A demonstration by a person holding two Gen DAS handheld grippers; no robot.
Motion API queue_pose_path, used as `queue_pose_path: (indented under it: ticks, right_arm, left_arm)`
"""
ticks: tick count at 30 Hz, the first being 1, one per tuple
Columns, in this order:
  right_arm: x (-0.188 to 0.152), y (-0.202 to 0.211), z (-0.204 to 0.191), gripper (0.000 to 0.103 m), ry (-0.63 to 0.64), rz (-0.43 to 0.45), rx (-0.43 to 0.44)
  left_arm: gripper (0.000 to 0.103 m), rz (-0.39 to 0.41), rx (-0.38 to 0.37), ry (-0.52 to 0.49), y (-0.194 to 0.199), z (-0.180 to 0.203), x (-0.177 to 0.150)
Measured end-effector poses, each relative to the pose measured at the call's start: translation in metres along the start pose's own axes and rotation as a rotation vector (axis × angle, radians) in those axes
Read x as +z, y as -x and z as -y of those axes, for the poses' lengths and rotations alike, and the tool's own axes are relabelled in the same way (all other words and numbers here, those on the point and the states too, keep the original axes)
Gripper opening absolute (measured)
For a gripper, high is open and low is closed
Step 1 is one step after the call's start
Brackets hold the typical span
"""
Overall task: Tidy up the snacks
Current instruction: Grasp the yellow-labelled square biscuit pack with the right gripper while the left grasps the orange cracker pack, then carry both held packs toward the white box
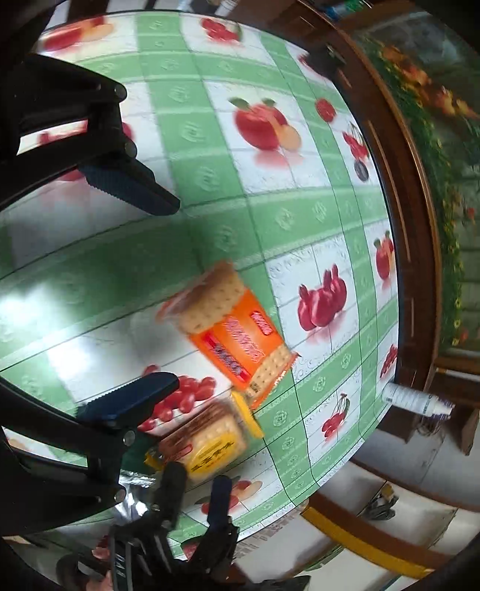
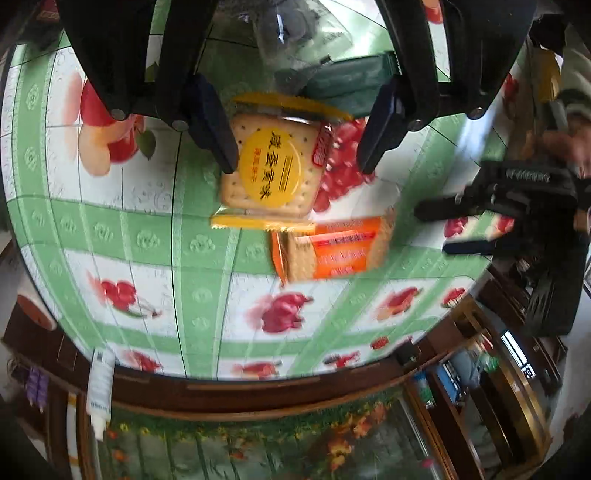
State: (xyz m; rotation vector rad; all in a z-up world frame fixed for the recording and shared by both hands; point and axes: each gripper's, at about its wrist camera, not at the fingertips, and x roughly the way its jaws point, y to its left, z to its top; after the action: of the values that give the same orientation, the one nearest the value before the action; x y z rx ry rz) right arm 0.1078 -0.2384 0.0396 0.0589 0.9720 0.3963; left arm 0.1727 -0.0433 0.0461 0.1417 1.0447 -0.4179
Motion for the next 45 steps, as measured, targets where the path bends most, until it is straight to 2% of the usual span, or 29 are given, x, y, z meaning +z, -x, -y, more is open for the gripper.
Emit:
queue_pose_path:
  ticks: [2,4,5,10,13,17,19,20,21,23,24,32,38,45]
  right_arm:
    - [-0.001,-0.001,-0.001,0.066,0.012,0.007,-0.022]
    - [0.002,0.004,0.0,0.078,0.01,0.047,-0.05]
    - [0.005,0.004,0.001,0.088,0.0,0.04,-0.066]
    - [0.015,-0.009,0.005,0.088,-0.077,-0.036,-0.014]
    - [0.014,-0.016,0.0,0.088,-0.064,-0.06,-0.065]
    - [0.013,-0.029,-0.001,0.088,-0.05,-0.102,-0.085]
    - [0.011,-0.036,0.0,0.084,-0.036,-0.125,-0.105]
    - [0.009,-0.039,0.001,0.079,-0.03,-0.13,-0.108]
    - [0.009,-0.038,-0.001,0.073,-0.011,-0.116,-0.123]
    - [0.007,-0.036,0.0,0.072,-0.012,-0.115,-0.117]
    - [0.007,-0.035,0.002,0.072,-0.018,-0.112,-0.111]
    - [0.003,-0.019,-0.009,0.071,-0.029,-0.059,-0.051]
    - [0.005,-0.001,-0.036,0.071,0.006,-0.009,-0.002]
    - [-0.007,0.023,-0.071,0.069,0.037,0.042,0.094]
  left_arm:
    - [0.087,0.009,-0.03,-0.005,-0.003,-0.003,0.005]
    - [0.087,0.004,-0.063,-0.044,-0.009,-0.001,0.012]
    - [0.087,0.004,-0.066,-0.073,-0.011,0.001,0.015]
    - [0.087,-0.026,-0.067,-0.226,-0.031,0.021,0.029]
    - [0.087,-0.069,-0.058,-0.263,-0.047,0.026,0.033]
    - [0.088,-0.096,-0.025,-0.283,-0.068,0.029,0.038]
    - [0.088,-0.084,-0.049,-0.249,-0.071,0.028,0.041]
    - [0.083,-0.077,-0.049,-0.241,-0.071,0.028,0.042]
    - [0.075,-0.068,-0.053,-0.239,-0.07,0.03,0.041]
    - [0.063,-0.059,-0.044,-0.266,-0.065,0.035,0.039]
    - [0.06,-0.058,-0.028,-0.273,-0.062,0.038,0.036]
    - [0.059,-0.043,0.04,-0.178,-0.03,0.029,0.01]
    - [0.059,0.016,0.073,-0.108,0.022,0.02,-0.013]
    - [0.059,0.098,0.121,-0.051,0.09,0.021,-0.058]
